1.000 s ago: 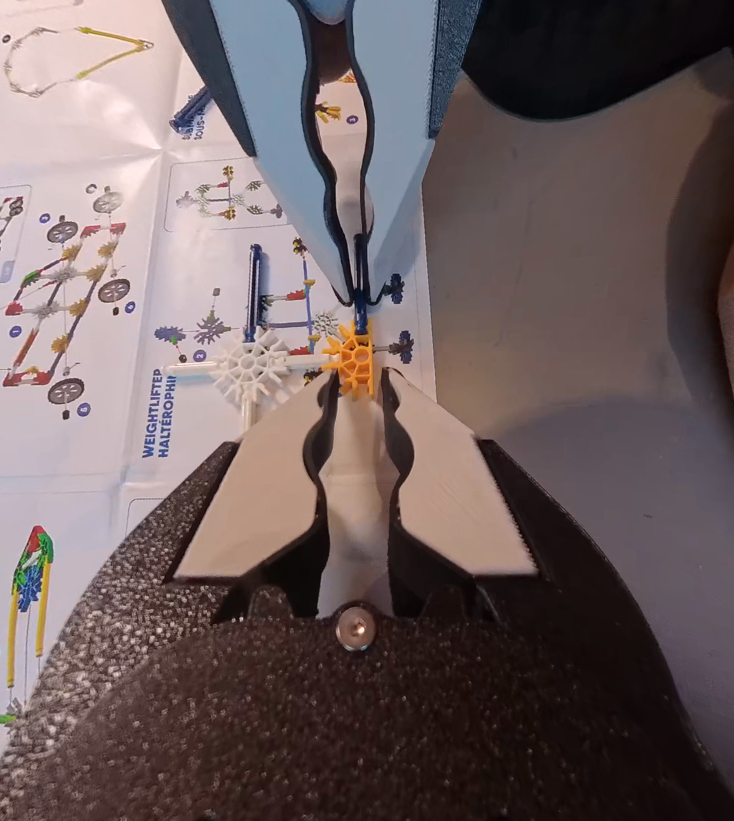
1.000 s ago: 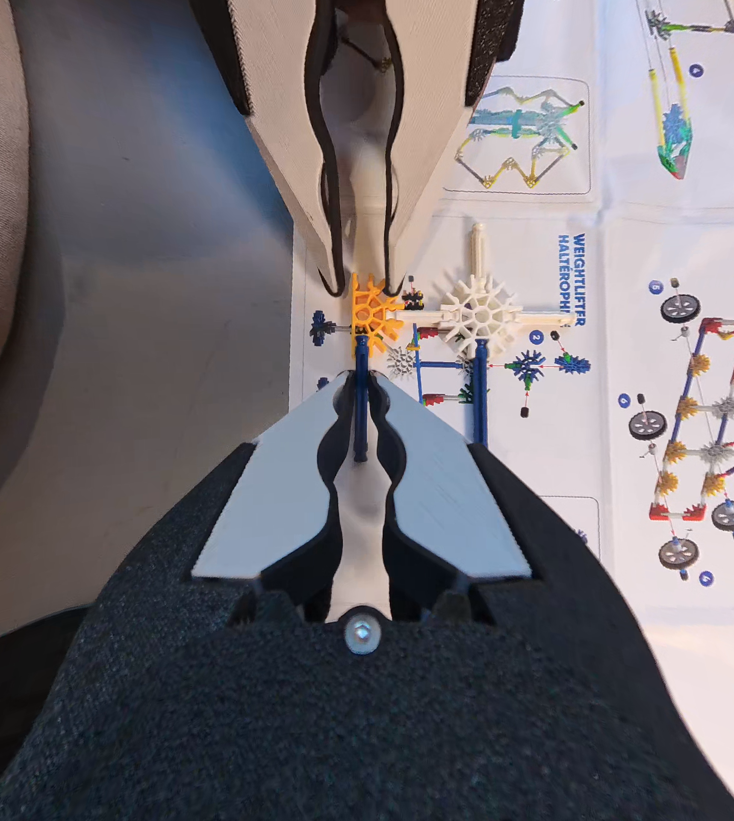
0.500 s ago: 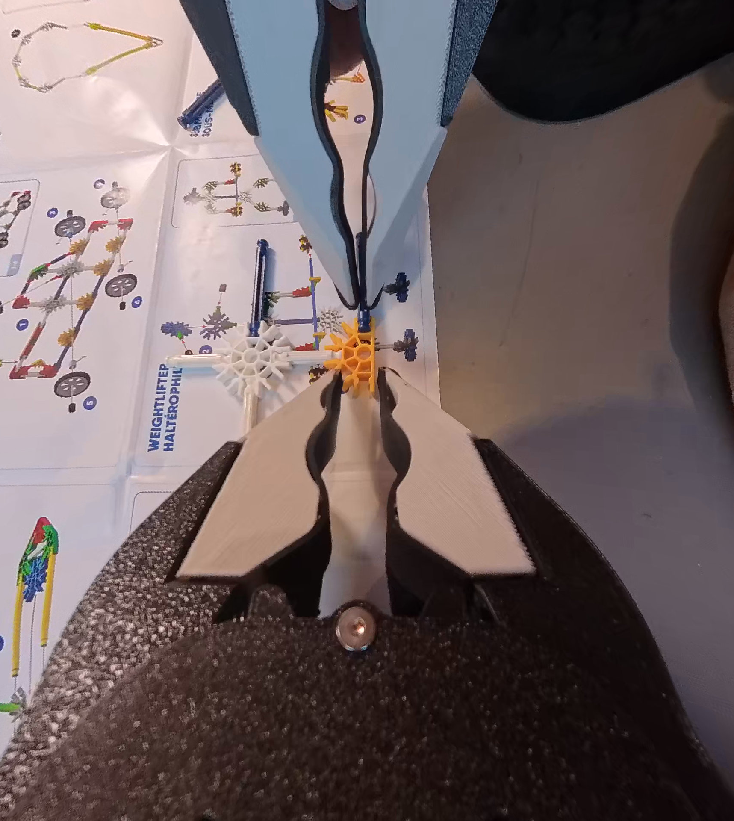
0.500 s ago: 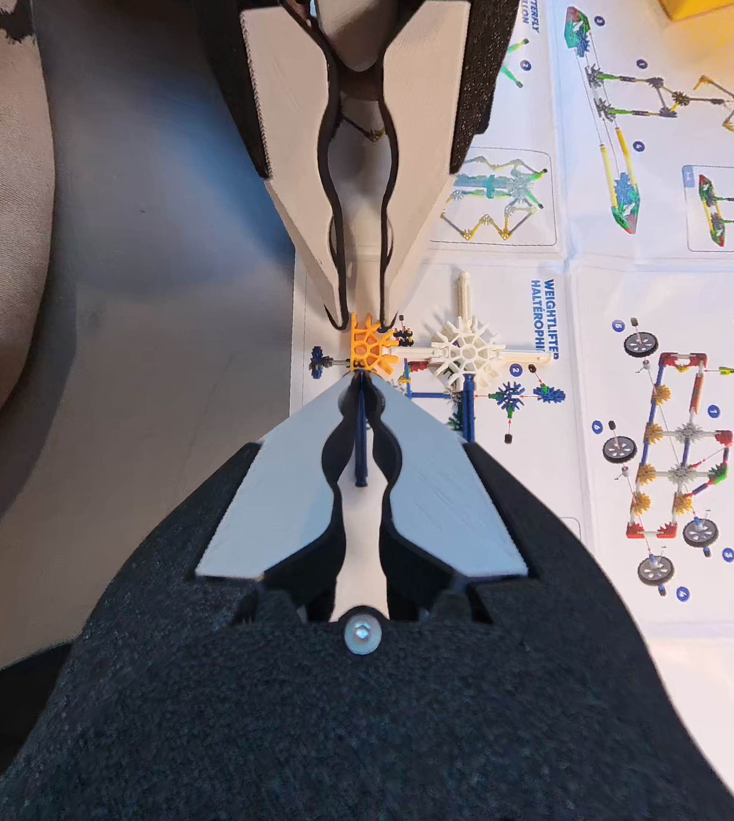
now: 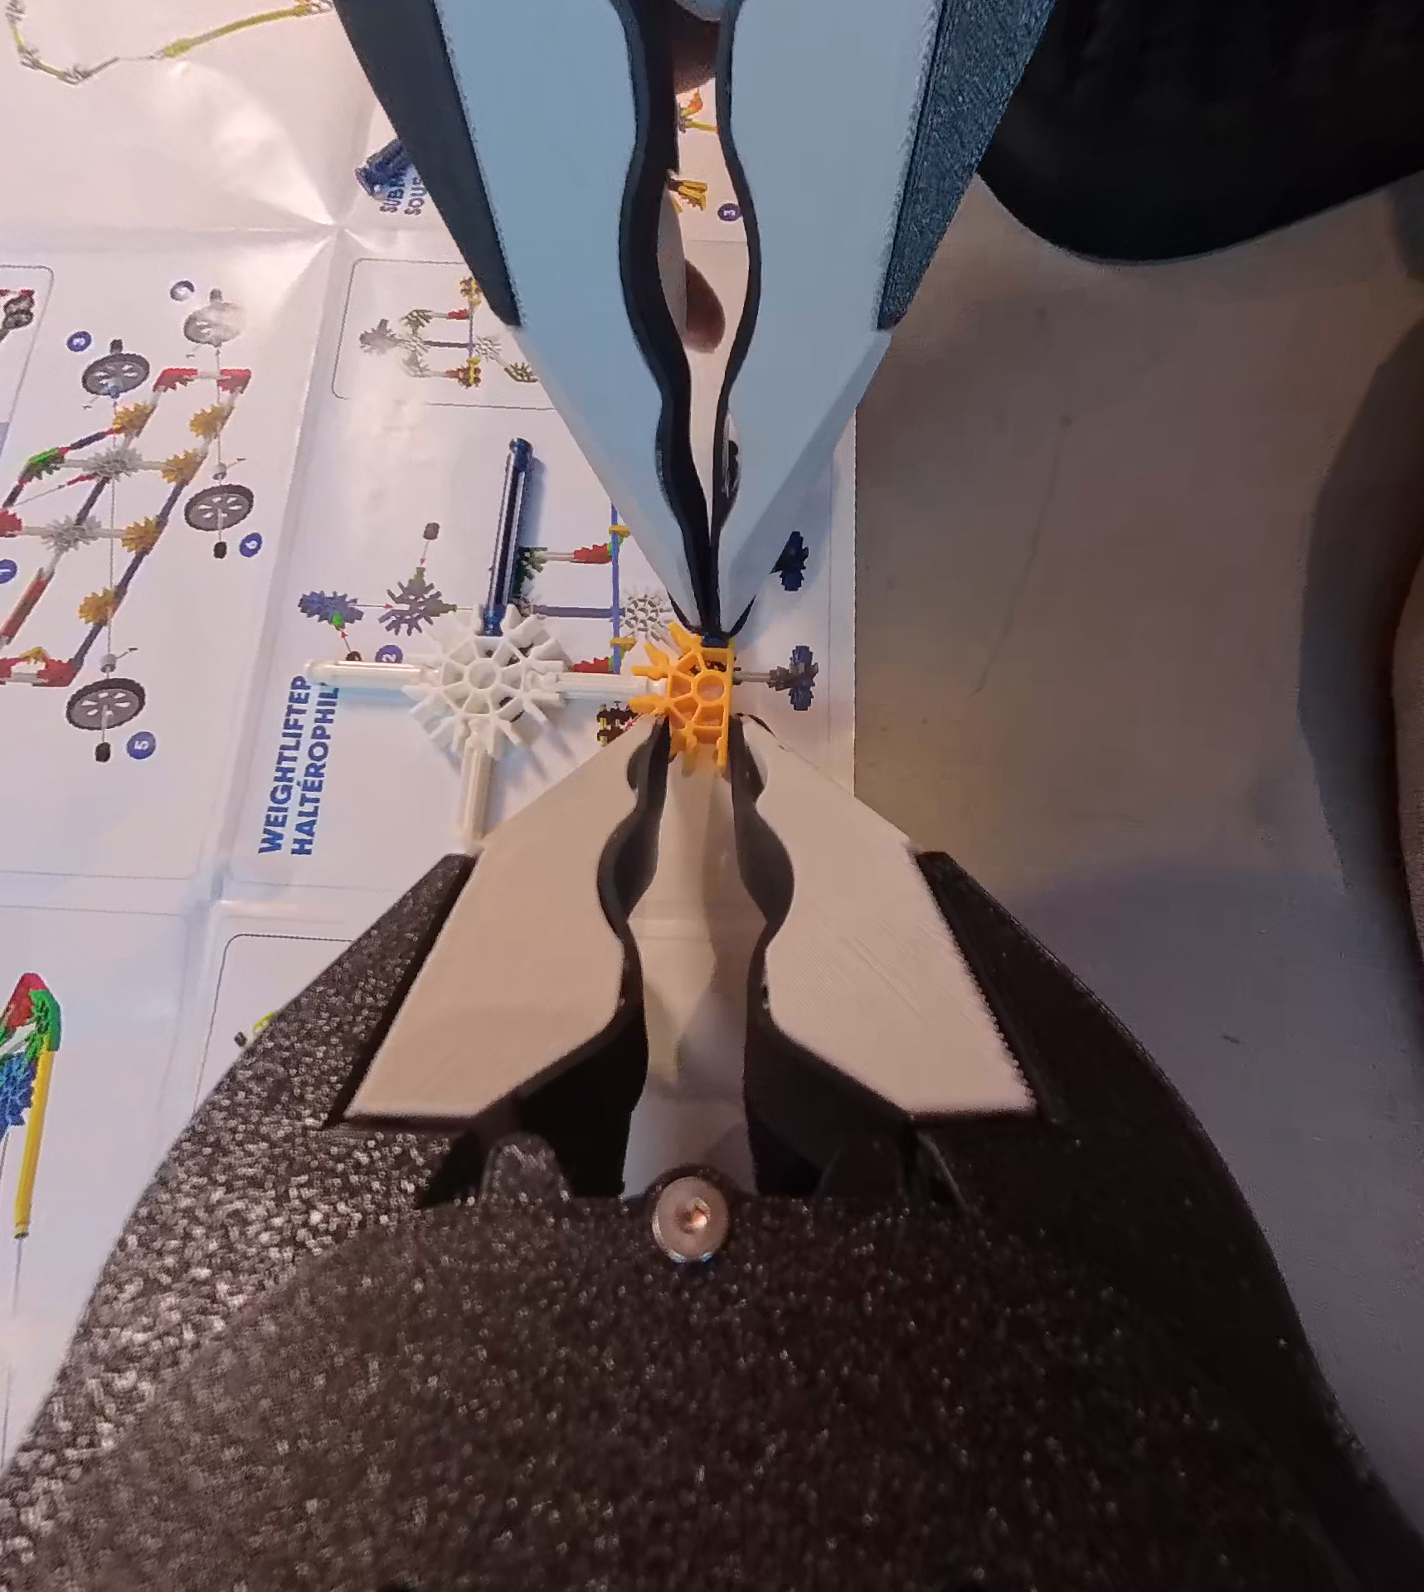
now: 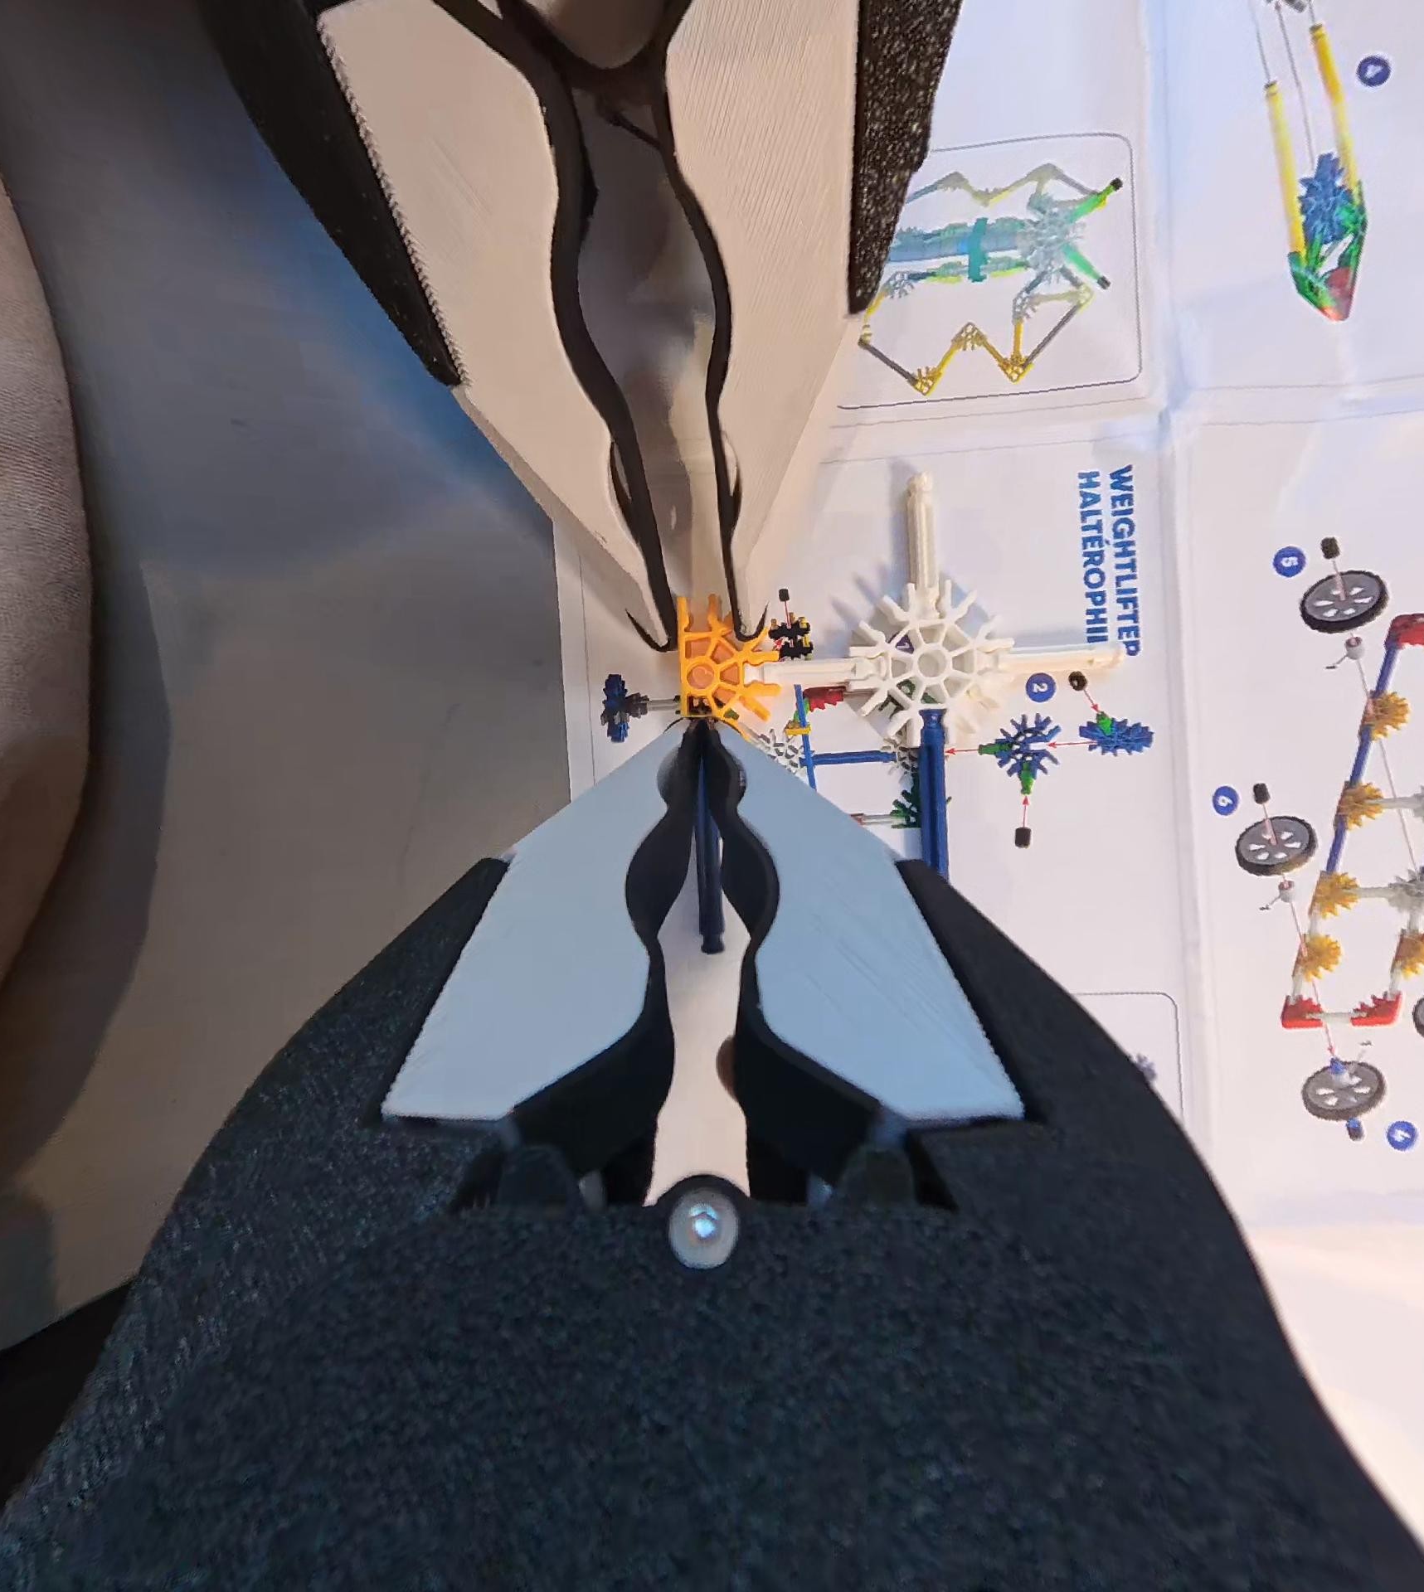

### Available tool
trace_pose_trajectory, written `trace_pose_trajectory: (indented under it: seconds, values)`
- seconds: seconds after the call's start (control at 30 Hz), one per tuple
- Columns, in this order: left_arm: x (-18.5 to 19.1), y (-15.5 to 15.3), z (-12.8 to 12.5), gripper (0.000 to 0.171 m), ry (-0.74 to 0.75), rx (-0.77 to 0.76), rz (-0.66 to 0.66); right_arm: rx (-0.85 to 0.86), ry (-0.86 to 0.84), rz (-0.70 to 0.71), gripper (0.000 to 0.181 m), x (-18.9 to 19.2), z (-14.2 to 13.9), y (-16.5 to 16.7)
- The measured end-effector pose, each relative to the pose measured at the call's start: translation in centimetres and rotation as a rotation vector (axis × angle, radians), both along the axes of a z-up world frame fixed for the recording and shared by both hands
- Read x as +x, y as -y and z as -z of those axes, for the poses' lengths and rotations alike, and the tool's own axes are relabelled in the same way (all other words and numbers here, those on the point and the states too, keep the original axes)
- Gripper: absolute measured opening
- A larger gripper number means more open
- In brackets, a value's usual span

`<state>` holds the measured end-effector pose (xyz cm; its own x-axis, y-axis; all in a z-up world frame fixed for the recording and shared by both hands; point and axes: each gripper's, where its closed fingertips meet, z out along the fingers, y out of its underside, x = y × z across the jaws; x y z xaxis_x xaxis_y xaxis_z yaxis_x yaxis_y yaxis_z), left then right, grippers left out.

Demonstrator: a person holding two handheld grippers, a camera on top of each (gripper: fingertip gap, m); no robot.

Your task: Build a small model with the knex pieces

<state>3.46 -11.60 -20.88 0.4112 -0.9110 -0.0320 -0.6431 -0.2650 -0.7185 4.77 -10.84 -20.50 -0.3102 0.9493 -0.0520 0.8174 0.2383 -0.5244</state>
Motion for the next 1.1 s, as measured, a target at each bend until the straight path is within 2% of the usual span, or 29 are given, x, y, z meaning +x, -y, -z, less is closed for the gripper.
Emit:
trace_pose_trajectory:
  seconds: [0.17,0.67,0.83,0.9,0.97,1.03,1.1]
  values:
    - [0.0,0.0,0.0,0.011,0.005,-0.018,-0.013,0.009,0.096,0.000,0.000,-0.1,0.2,0.2]
    - [0.0,0.1,0.0,0.011,0.001,-0.029,-0.026,0.053,0.184,-0.041,0.000,0.0,0.4,0.3]
    - [0.0,0.1,0.1,0.011,-0.011,-0.019,-0.027,0.093,0.149,-0.017,0.000,0.0,0.3,0.3]
    - [0.0,0.1,0.1,0.011,-0.020,-0.012,-0.028,0.130,0.085,-0.028,0.000,0.0,0.2,0.0]
    - [0.0,0.1,0.1,0.012,-0.030,-0.001,-0.027,0.085,0.031,0.049,0.000,0.3,-0.9,-0.9]
    - [0.0,0.1,0.1,0.012,-0.036,0.006,-0.027,0.072,-0.038,0.098,0.008,0.6,-2.3,-1.6]
    - [0.0,0.1,0.1,0.012,-0.035,0.006,-0.025,0.069,-0.053,0.113,0.016,1.1,-2.5,-1.6]
